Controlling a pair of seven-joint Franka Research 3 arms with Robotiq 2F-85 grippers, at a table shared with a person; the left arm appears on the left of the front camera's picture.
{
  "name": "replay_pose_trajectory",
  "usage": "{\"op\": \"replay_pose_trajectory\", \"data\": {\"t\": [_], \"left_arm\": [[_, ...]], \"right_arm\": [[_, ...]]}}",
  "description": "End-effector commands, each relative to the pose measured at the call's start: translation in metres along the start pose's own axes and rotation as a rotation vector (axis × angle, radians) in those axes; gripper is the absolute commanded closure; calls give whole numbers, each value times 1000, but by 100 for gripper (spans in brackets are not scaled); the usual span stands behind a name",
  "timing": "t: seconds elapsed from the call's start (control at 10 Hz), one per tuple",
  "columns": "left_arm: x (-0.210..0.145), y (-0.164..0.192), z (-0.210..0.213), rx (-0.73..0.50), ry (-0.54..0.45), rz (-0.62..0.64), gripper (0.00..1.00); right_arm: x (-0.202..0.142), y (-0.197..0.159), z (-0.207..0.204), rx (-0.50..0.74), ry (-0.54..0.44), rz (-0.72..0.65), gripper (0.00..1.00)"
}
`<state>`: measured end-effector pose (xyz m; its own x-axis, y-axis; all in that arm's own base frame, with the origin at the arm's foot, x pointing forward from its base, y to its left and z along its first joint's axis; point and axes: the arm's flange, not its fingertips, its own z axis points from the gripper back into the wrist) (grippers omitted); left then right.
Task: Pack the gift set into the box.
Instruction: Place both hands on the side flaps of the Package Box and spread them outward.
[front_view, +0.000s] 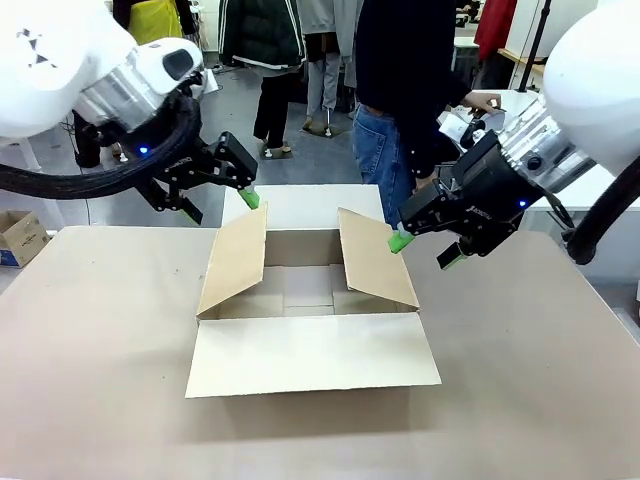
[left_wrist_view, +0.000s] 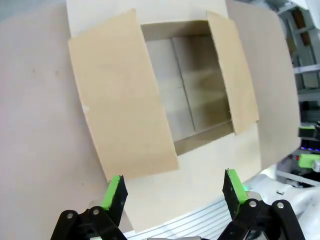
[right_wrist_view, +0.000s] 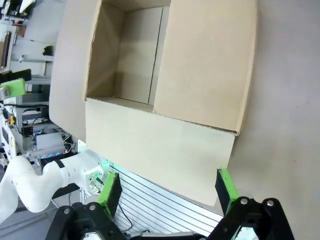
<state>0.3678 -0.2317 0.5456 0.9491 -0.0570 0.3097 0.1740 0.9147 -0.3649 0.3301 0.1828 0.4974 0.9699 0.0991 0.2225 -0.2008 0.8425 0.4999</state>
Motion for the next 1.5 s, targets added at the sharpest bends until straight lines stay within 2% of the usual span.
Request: {"op": "replay_pose_trajectory", "data": {"t": [0.0, 0.1, 0.2, 0.3, 0.5, 0.7, 0.9, 1.1, 1.4], "left_arm": [[23, -41, -22, 162, 36, -17, 0], [31, -55, -32, 210, 76, -60, 0], [36, -66, -43, 290, 84, -43, 0], [44, -76, -58, 408, 44, 19, 0], [52, -81, -85, 564, 24, 69, 0], [53, -83, -117, 588, 48, 37, 0], [56, -69, -147, 591, 95, 75, 0], [54, -53, -160, 611, 128, 105, 0], [51, -41, -161, 725, 57, 155, 0]], "right_arm": [[3, 5, 0, -1, -3, 6, 0], [3, 5, 0, -1, -3, 6, 0], [3, 5, 0, -1, -3, 6, 0], [3, 5, 0, -1, -3, 6, 0], [3, 5, 0, -1, -3, 6, 0], [3, 5, 0, -1, -3, 6, 0], [3, 5, 0, -1, -3, 6, 0], [3, 5, 0, -1, -3, 6, 0], [3, 5, 0, -1, -3, 6, 0]]}}
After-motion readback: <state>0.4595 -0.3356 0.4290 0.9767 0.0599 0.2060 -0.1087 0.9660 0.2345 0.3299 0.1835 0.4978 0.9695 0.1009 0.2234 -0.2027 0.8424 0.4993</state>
